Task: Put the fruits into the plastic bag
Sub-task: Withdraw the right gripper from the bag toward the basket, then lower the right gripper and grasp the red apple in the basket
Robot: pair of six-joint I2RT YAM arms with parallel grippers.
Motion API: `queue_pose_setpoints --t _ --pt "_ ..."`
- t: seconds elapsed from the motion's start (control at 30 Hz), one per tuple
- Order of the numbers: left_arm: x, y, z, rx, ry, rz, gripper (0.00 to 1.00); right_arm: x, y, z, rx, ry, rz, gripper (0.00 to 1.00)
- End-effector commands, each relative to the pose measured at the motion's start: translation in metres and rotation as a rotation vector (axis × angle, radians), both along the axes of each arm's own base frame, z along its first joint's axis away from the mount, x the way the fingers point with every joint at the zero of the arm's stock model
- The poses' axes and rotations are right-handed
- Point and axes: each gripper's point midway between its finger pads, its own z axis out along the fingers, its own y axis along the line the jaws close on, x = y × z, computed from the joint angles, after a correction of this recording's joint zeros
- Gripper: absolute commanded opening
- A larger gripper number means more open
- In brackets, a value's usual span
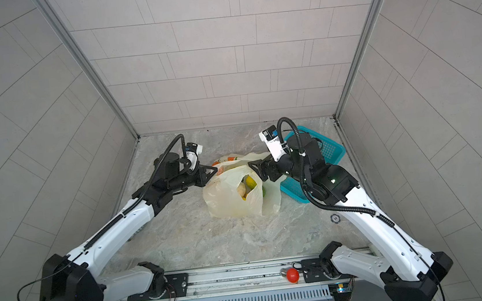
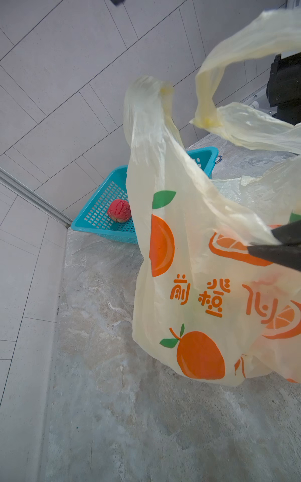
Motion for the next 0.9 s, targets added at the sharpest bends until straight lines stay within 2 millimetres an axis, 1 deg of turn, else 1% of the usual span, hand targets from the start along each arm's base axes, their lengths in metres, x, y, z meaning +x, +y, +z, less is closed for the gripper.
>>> queue_pose_setpoints --t 0.0,0.03,0.1,0.17,0.2,0.27,0.3,0.37,0.43,0.5,0.53,0.6,0.7,0.87 --pt "0.002 0.000 0.004 -0.009 -0.021 0.002 0.00 0.026 -0.023 0.023 0.023 -0.062 -0.148 0.85" --pt "0.002 0.001 0.005 -0.008 -0.023 0.002 0.00 0.038 -0.037 0.023 0.023 -0.057 -0.235 0.86" --pt "0.002 0.001 0.006 -0.009 -0.026 0.005 0.00 0.068 -0.075 0.015 0.035 -0.016 -0.442 0.86" --pt "0.001 0.002 0.006 -0.009 -0.028 0.005 0.00 0.092 -0.116 -0.004 0.046 0.045 -0.639 0.86" --pt "0.001 0.002 0.007 -0.010 -0.031 0.006 0.00 0.100 -0.133 -0.016 0.055 0.082 -0.717 0.86" --pt "0.001 0.002 0.008 -0.008 -0.034 0.005 0.00 0.118 -0.165 -0.050 0.071 0.171 -0.856 0.86" --pt "0.001 0.002 0.008 -0.008 -0.034 0.006 0.00 0.124 -0.175 -0.066 0.082 0.212 -0.897 0.86" --pt "0.001 0.002 0.007 -0.007 -0.035 0.006 0.00 0.135 -0.199 -0.104 0.135 0.315 -0.982 0.85" --pt "0.001 0.002 0.006 -0.007 -0.035 0.005 0.00 0.143 -0.215 -0.133 0.178 0.376 -1.042 0.85" --pt "0.002 0.001 0.005 -0.010 -0.031 0.003 0.00 0.153 -0.230 -0.155 0.171 0.408 -1.087 0.84" --pt "0.002 0.001 0.005 -0.011 -0.031 0.000 0.00 0.157 -0.234 -0.160 0.161 0.417 -1.098 0.84" --pt "0.002 0.000 0.002 -0.010 -0.026 0.000 0.00 0.168 -0.242 -0.179 0.148 0.467 -1.103 0.84" --pt "0.003 0.000 0.001 -0.010 -0.027 0.001 0.00 0.180 -0.251 -0.205 0.131 0.547 -1.098 0.84" --pt "0.002 0.000 0.001 -0.007 -0.028 -0.003 0.00 0.187 -0.264 -0.239 0.100 0.634 -1.118 0.84"
